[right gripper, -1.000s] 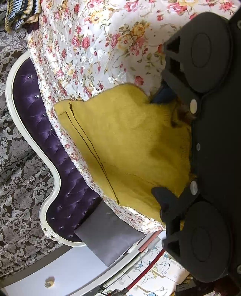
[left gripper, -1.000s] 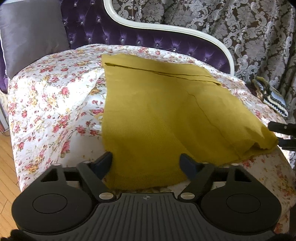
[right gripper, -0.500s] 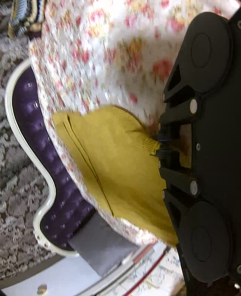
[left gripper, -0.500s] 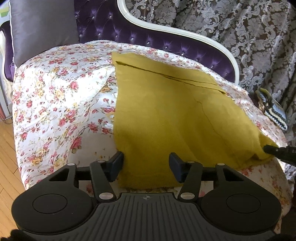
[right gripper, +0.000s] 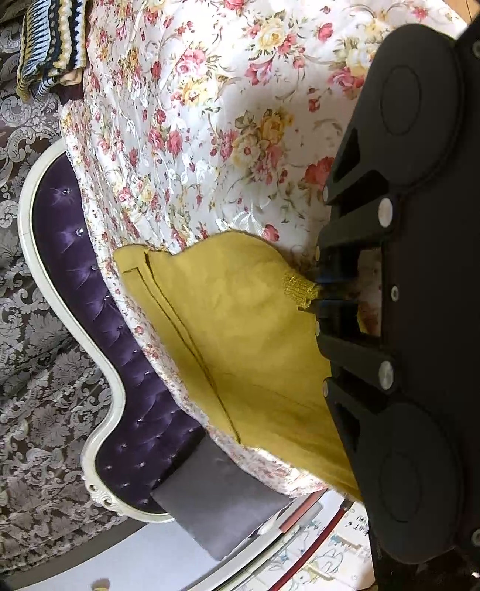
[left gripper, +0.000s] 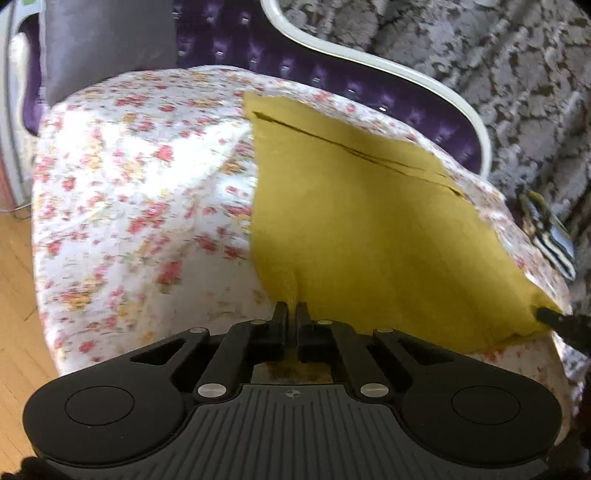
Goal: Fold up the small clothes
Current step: 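Fold the gripped hem up over the sweater body with both tools, then open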
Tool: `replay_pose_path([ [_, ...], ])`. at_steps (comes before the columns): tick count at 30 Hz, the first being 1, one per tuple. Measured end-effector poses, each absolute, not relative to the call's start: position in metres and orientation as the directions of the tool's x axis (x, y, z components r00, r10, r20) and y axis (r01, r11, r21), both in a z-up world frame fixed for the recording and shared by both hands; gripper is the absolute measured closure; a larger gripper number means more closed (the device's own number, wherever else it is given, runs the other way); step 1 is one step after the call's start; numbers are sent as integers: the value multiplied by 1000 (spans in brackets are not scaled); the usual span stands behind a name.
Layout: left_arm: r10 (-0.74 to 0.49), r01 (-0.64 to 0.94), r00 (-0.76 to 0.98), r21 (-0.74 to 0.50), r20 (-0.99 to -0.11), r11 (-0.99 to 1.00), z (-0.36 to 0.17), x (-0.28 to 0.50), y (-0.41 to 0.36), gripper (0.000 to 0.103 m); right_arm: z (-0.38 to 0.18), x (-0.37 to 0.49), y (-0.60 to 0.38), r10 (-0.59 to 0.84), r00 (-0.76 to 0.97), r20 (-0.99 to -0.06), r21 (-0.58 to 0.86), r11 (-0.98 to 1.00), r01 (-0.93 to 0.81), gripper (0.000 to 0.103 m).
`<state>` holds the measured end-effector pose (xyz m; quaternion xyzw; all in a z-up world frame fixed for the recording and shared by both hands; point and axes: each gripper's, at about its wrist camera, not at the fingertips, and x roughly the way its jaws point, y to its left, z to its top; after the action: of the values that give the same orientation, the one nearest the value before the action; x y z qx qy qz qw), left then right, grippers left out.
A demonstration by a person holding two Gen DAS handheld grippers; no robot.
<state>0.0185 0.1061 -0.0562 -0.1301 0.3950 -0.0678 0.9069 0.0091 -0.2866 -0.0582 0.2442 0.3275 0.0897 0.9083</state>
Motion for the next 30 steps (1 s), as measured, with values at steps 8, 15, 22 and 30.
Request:
replay_pose_path([
  [8,-286,11,720,-401,-632,916,-31,23,121,99,-45,14,-293,374,804,-462,585,810,-41,87],
  [15,-336,33,759,-482,-559,876,-9,40,127,99,-29,32,-295,394,827,-401,612,787,-78,87],
  [22,-339,57,800,-500,-495,864,13,72,134,99,-13,66,-304,399,851,-340,629,770,-110,87],
  [30,-338,96,832,-487,-440,868,30,126,139,99,9,129,-314,401,869,-289,614,775,-153,87],
])
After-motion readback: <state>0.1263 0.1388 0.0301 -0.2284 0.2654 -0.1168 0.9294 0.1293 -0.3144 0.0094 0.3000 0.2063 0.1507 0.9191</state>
